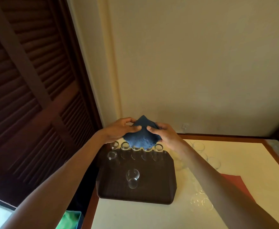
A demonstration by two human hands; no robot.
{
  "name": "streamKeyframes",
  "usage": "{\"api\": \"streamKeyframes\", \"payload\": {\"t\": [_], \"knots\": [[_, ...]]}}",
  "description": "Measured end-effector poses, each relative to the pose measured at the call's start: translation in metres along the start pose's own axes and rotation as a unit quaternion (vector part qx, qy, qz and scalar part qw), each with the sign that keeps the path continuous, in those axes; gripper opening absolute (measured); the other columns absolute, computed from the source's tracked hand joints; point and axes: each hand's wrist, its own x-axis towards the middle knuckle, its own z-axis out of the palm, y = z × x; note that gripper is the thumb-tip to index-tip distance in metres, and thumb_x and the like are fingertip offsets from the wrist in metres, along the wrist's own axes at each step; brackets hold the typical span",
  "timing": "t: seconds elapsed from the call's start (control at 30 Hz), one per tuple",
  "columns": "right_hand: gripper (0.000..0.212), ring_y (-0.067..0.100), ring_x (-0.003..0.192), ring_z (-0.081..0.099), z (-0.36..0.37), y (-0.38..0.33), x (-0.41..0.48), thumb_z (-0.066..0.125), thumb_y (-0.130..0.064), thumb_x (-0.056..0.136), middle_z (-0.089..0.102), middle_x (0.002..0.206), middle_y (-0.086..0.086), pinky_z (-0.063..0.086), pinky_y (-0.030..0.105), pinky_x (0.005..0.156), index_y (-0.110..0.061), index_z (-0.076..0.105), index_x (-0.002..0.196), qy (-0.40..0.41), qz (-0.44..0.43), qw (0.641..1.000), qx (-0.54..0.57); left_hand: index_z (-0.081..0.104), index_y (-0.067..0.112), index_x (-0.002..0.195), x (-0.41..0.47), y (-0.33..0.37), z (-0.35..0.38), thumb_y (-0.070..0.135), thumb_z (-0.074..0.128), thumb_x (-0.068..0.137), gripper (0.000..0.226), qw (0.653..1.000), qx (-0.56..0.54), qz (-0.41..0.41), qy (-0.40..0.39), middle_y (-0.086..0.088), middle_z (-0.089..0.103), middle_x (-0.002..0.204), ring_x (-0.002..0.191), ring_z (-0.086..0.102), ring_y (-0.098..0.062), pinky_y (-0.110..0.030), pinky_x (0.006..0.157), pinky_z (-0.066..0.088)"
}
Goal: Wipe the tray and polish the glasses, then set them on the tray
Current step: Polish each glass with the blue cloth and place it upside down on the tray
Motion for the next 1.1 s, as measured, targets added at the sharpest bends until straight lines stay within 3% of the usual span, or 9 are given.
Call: {"api": "streamKeyframes", "payload": {"t": [0.13,0.23,0.3,0.4,0.47,0.57,0.8,0.93,1.1], "knots": [[0.014,0.017,0.090,0.073,-0.003,-0.006,0.004,0.068,-0.013,0.094,0.075,0.097,0.003,0.059,0.029,0.070,-0.013,0.072,0.107,0.009,-0.017,1.000,0.009,0.065,-0.005,0.126,-0.005,-0.009,-0.007,0.009,0.081,0.086,0.046,1.000,-0.006,-0.022,-0.013,-0.016,0.074,0.108,0.092,0.070,-0.020,-0.025,0.075,0.053],[0.023,0.024,0.107,0.068,-0.006,-0.002,0.011,0.069,-0.017,0.093,0.072,0.115,0.010,0.060,0.037,0.081,-0.010,0.070,0.115,0.017,0.008,0.999,0.037,0.070,0.000,0.125,-0.001,-0.014,-0.010,0.025,0.088,0.076,0.057,0.996,-0.073,-0.022,0.042,-0.026,0.070,0.115,0.097,0.064,-0.026,-0.037,0.088,0.051],[0.026,0.025,0.115,0.065,-0.006,0.001,0.014,0.069,-0.019,0.094,0.069,0.123,0.011,0.057,0.039,0.087,-0.009,0.068,0.118,0.025,0.032,0.998,0.052,0.068,0.008,0.129,0.001,-0.017,-0.010,0.030,0.087,0.079,0.058,0.990,-0.125,-0.030,0.056,-0.015,0.072,0.121,0.108,0.068,-0.026,-0.043,0.099,0.054],[0.021,0.025,0.108,0.069,-0.004,0.004,0.015,0.068,-0.012,0.093,0.072,0.115,0.014,0.055,0.036,0.092,-0.004,0.070,0.112,0.008,0.020,0.999,0.050,0.063,0.010,0.134,0.004,-0.022,-0.008,0.024,0.074,0.094,0.043,0.987,-0.137,-0.043,0.075,-0.013,0.070,0.133,0.120,0.067,-0.027,-0.051,0.107,0.051],[0.012,0.021,0.091,0.071,-0.002,0.007,0.013,0.069,-0.006,0.091,0.075,0.097,0.010,0.057,0.027,0.079,-0.003,0.072,0.102,0.023,-0.001,0.999,0.031,0.059,0.009,0.135,0.007,-0.020,-0.004,0.017,0.074,0.095,0.043,0.982,-0.132,-0.051,0.125,-0.016,0.067,0.135,0.117,0.066,-0.028,-0.048,0.100,0.055],[0.014,0.026,0.082,0.068,-0.002,0.013,0.013,0.079,-0.002,0.082,0.070,0.084,0.010,0.058,0.030,0.072,-0.001,0.071,0.093,0.088,-0.021,0.996,-0.021,0.048,0.018,0.141,0.009,-0.013,0.002,0.015,0.082,0.088,0.063,0.977,-0.090,-0.053,0.186,-0.012,0.063,0.130,0.117,0.065,-0.029,-0.038,0.083,0.056],[0.069,0.022,0.079,0.068,-0.004,0.018,0.011,0.090,0.006,0.063,0.066,0.091,0.015,0.058,0.021,0.065,-0.008,0.050,0.118,0.105,-0.081,0.984,-0.121,0.063,0.020,0.125,0.014,-0.012,0.004,0.004,0.097,0.062,0.073,0.987,0.066,0.008,0.144,-0.011,0.063,0.121,0.114,0.066,-0.033,-0.053,0.098,0.057],[0.050,0.024,0.088,0.071,-0.011,0.021,0.017,0.092,-0.005,0.066,0.073,0.097,0.009,0.059,0.033,0.083,-0.006,0.071,0.111,0.070,-0.156,0.934,-0.313,0.075,0.017,0.110,0.017,-0.015,0.007,0.012,0.097,0.066,0.050,0.962,0.239,0.022,0.131,-0.002,0.071,0.107,0.104,0.068,-0.025,-0.045,0.095,0.058],[0.024,0.024,0.082,0.064,-0.010,0.022,0.020,0.080,-0.015,0.083,0.071,0.092,0.010,0.047,0.021,0.071,-0.002,0.073,0.102,0.026,-0.171,0.897,-0.406,0.076,0.007,0.110,0.020,-0.013,0.008,0.018,0.084,0.086,0.028,0.933,0.347,0.016,0.095,-0.008,0.073,0.096,0.090,0.068,-0.024,-0.036,0.081,0.053]]}}
